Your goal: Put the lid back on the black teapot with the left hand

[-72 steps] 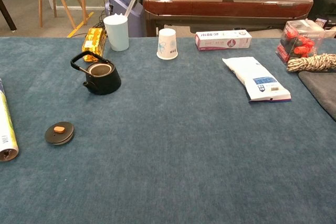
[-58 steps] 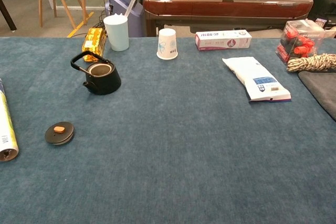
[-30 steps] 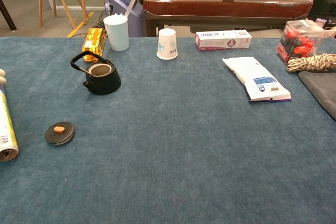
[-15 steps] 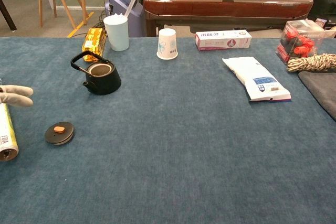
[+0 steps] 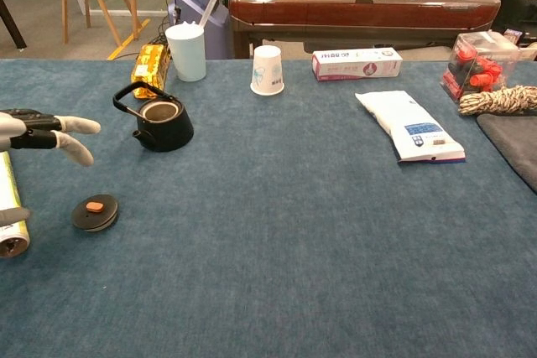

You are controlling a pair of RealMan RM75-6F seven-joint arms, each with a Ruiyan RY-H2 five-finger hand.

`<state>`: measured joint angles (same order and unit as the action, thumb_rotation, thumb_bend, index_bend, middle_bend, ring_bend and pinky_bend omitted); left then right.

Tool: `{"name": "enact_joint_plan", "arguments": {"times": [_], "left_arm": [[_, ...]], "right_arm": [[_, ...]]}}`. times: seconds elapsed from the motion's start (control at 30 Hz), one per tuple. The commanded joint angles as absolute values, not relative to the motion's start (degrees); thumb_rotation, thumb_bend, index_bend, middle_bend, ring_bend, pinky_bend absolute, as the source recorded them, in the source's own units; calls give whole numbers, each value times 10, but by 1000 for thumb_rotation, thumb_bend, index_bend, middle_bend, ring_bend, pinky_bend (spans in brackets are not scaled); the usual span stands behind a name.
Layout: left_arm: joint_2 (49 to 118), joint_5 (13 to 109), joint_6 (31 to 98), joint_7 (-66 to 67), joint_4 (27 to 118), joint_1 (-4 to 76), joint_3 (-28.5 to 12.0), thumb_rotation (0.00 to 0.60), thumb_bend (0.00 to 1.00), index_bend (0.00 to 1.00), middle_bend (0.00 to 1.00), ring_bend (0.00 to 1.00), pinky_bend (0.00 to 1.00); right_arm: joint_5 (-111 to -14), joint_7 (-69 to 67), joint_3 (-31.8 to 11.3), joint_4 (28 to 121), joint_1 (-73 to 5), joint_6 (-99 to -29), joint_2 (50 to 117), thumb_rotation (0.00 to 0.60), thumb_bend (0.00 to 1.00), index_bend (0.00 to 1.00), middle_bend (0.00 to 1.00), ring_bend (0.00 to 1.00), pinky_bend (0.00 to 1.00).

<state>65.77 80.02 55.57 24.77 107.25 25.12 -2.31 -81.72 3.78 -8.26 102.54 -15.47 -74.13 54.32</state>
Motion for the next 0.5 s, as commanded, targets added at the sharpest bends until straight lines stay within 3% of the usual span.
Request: {"name": "enact_joint_plan", "arguments": {"times": [0.03,0.23,0.5], "left_arm": [[665,778,540,269,1067,266,-27,600,322,198,0,0,0],[675,720,521,318,1069,295,-33,600,322,186,0,0,0],[685,694,518,332,1063,320,-36,600,322,246,0,0,0]], "right_arm": [[-813,40,-85,1023,-158,-738,545,600,436,29,0,0,0],[-803,39,-89,1013,-171,-723,552,600,435,29,0,0,0],[-795,40,-92,1005,-178,-715,558,600,436,29,0,0,0]]}}
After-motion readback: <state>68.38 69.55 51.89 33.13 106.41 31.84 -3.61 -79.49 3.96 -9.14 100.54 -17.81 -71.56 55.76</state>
